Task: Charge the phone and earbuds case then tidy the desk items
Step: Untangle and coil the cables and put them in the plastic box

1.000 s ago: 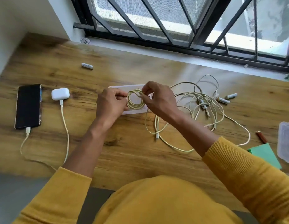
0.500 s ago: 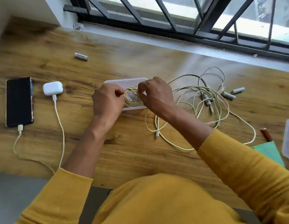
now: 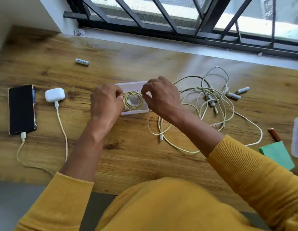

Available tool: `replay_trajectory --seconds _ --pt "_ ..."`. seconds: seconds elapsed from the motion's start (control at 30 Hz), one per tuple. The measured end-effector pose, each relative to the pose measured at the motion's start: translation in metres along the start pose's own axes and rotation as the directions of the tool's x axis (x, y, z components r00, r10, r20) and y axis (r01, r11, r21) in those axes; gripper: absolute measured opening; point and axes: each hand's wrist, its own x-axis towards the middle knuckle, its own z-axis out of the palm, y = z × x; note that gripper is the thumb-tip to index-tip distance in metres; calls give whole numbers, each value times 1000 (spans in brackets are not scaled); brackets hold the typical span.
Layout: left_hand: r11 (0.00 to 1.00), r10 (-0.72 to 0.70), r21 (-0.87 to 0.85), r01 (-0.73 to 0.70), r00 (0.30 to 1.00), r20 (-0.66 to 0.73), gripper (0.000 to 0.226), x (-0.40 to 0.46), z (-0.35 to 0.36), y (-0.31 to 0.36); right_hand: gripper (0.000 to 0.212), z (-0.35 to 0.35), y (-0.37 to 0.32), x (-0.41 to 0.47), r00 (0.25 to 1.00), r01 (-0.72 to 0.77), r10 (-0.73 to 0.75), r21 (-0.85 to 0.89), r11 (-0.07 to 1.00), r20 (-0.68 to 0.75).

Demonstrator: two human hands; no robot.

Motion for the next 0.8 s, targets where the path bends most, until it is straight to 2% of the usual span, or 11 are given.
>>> replay_trajectory --seconds 0.1,0.2,0.43,0.63,0.8 --pt "999 -18 -44 14 997 -78 28 -8 -6 1 11 -11 8 -12 992 -74 86 127 989 -89" --pt "994 16 -110 -29 993 -113 26 -22 -9 12 12 -21 20 -27 975 -132 166 215 968 -149" --pt "964 141 -224 -142 990 -21 14 -63 5 50 13 -33 46 -74 931 -272 322 262 926 -171" --pt "959 238 -174 -222 968 77 18 -95 21 72 14 -35 58 -122 913 -351 388 243 904 -125" --pt "982 180 -70 -173 977 113 19 -116 37 70 13 -22 57 -157 933 -356 360 221 908 24"
